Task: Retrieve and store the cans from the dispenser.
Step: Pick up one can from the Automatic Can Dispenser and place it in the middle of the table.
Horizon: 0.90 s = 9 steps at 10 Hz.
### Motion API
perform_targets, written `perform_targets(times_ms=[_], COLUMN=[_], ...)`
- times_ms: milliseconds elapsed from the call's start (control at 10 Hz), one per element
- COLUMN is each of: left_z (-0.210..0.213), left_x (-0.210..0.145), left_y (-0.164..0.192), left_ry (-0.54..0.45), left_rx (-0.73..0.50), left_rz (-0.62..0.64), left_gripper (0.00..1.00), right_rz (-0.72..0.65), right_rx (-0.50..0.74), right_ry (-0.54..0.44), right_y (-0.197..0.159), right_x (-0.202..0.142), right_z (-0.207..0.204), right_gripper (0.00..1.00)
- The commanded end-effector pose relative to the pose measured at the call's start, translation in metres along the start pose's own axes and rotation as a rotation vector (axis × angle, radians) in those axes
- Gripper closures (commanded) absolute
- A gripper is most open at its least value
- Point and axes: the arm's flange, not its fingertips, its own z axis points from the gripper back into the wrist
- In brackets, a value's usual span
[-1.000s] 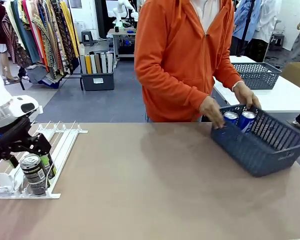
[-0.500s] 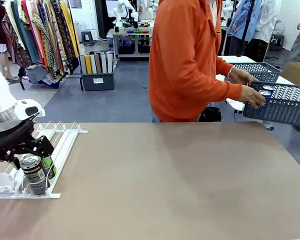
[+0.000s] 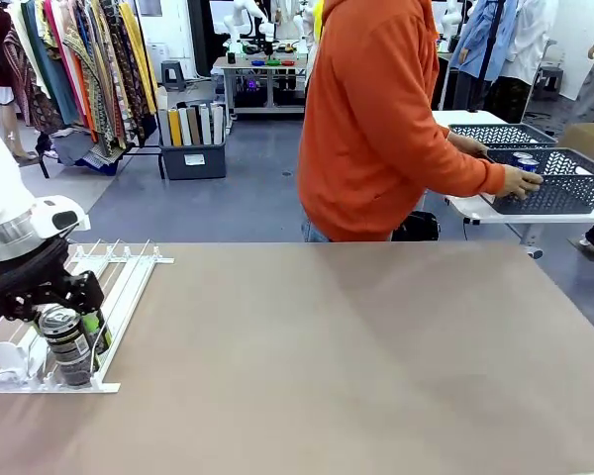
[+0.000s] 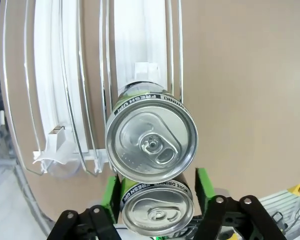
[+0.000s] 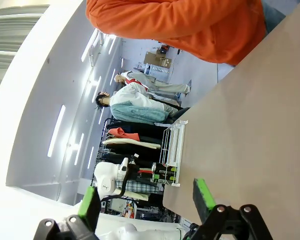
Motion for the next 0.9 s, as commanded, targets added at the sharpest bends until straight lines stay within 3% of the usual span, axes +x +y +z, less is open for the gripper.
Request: perform_targets(times_ms=[0, 500, 800], left_z=[-0.002, 0.014, 0.084], left_x=[0.0, -0.006, -0.034], left_y=[-0.003, -0.003, -0.007], left_ry=[-0.022, -0.053, -0.13], left_rx=[0.038, 0.038, 0.066], left_rz=[0.022, 0.008, -0.001], left_gripper=[1.0, 1.0, 1.0], right_rz=[0.001, 0.001, 0.001], right_rx=[0.019, 0.019, 0.019], right_ry=[-0.015, -0.015, -0.015], right_y=[0.004, 0.004, 0.004], right_x=[0.003, 0.003, 0.003], right_z=[-0.001, -0.001, -0.001], right_gripper=[0.0, 0.0, 0.0])
